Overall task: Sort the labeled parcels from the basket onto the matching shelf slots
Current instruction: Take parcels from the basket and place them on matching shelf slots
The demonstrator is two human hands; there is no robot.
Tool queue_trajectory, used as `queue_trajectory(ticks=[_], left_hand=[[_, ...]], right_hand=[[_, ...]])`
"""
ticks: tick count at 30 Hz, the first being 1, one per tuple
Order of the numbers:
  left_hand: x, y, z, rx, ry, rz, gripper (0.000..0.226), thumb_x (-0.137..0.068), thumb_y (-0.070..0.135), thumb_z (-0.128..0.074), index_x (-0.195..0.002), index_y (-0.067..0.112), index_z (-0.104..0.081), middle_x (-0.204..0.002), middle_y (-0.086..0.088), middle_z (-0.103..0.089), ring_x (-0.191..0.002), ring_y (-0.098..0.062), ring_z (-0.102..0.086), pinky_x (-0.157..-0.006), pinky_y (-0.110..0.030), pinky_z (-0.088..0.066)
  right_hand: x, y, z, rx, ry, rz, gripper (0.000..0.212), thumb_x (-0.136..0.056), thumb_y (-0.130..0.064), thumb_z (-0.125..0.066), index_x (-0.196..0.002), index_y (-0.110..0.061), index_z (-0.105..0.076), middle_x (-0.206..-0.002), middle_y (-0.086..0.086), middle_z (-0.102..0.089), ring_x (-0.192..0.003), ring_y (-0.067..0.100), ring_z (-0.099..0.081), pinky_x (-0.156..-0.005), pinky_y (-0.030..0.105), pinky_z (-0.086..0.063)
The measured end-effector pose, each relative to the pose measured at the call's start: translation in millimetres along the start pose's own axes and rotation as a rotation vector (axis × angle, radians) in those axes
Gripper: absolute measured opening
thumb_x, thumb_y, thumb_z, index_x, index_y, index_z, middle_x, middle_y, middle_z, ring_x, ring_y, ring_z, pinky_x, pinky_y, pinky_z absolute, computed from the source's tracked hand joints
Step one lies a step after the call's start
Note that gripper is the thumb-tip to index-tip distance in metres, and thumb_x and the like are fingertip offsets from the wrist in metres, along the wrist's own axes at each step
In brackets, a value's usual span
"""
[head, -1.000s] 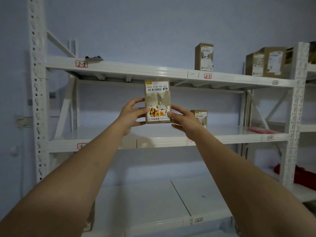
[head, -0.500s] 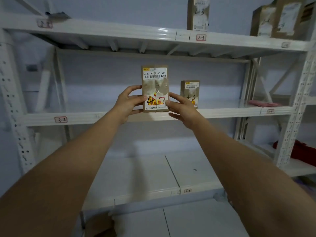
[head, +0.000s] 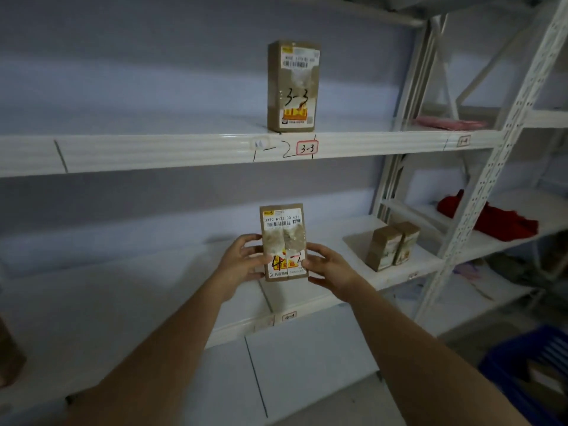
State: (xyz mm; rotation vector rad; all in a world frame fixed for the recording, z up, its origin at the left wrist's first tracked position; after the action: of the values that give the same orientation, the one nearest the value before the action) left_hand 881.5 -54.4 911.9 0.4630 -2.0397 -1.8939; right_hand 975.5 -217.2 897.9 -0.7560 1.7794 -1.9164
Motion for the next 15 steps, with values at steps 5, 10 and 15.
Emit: queue_trajectory(ticks=[5, 10, 15], left_hand=[[-64.2, -78.8, -5.9, 0.020, -0.038, 0.118, 0.051, -0.078, -0.002, -0.071, -0.119, 0.018, -0.049, -0.112, 0.001, -0.063, -0.096, -0.016, -0.064, -0.068, -0.031, -0.054], [-90.0, -126.4, 0.8, 0.012, -0.002, 0.166, 0.051, -0.078, -0.012, -0.066, -0.119, 0.012, -0.048, -0.117, -0.007, -0.060, -0.100, -0.021, -0.062, -0.064, -0.026, -0.058], [-104.0, -150.9, 3.5, -0.006, 0.082, 0.169, 0.052, -0.076, -0.018, -0.064, -0.116, 0.010, -0.045, -0.123, -0.013, -0.057, -0.107, -0.027, -0.058, -0.065, -0.027, -0.059]], right_hand=[[-59.2, 80.3, 14.0, -0.047, 0.031, -0.117, 0.039, -0.090, 0.000, -0.055, -0.119, -0.027, -0.053, -0.122, 0.003, -0.063, -0.107, 0.019, -0.058, -0.101, 0.043, -0.039], [-93.2, 120.7, 12.0, -0.074, 0.018, -0.154, 0.046, -0.085, 0.013, -0.053, -0.121, -0.015, -0.054, -0.109, 0.004, -0.066, -0.094, 0.020, -0.061, -0.088, 0.039, -0.046], [-121.9, 132.2, 15.3, -0.054, -0.013, -0.128, 0.051, -0.078, 0.023, -0.054, -0.111, -0.015, -0.059, -0.114, 0.012, -0.065, -0.091, 0.021, -0.065, -0.082, 0.040, -0.050]])
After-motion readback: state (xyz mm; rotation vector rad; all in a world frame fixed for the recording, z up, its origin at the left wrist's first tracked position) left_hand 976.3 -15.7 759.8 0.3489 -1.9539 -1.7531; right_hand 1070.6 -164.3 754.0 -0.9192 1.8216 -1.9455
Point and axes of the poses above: each hand's wrist, its own x-axis away from the middle knuckle, its own z-axis out of the back of the hand, y = z × x, the point moved 10 cm from there along -x, towards the middle knuckle
